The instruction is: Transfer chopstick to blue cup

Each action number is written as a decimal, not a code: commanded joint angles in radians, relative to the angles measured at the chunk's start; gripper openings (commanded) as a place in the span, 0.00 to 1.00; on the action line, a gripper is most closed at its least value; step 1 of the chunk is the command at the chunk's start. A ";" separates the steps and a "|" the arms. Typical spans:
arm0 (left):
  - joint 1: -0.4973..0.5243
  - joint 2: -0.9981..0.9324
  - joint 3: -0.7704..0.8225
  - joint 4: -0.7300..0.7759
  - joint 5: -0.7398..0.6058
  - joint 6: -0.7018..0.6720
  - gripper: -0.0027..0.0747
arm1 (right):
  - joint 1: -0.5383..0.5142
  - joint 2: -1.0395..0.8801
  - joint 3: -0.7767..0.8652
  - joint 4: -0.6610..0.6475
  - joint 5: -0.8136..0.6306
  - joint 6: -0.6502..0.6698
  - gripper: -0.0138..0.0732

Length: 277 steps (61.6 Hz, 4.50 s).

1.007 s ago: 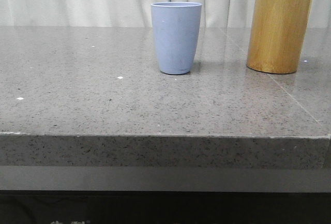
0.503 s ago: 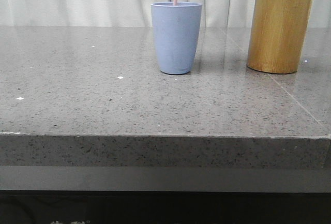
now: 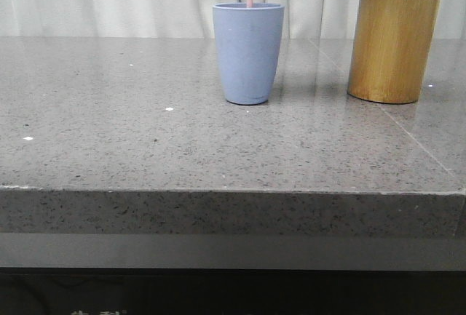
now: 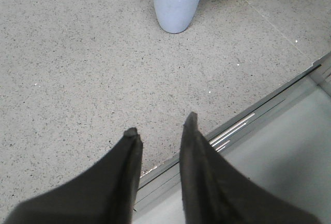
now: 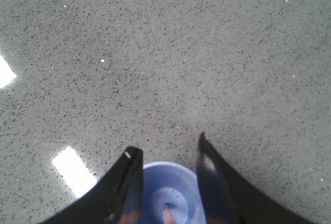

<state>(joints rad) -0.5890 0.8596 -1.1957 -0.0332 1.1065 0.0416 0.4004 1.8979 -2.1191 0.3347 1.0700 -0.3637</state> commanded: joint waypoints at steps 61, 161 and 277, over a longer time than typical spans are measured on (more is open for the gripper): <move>-0.006 -0.006 -0.024 -0.011 -0.098 -0.008 0.28 | -0.001 -0.984 0.841 -0.335 -0.209 0.434 0.53; -0.006 -0.006 -0.024 -0.011 -0.108 -0.008 0.01 | -0.001 -1.375 1.268 -0.342 -0.296 0.443 0.08; 0.505 -0.889 1.211 -0.080 -1.174 0.000 0.01 | -0.001 -1.375 1.268 -0.342 -0.295 0.443 0.08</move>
<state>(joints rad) -0.0854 -0.0038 0.0041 -0.1035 0.0153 0.0434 0.4004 0.5172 -0.8256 0.0000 0.8490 0.0788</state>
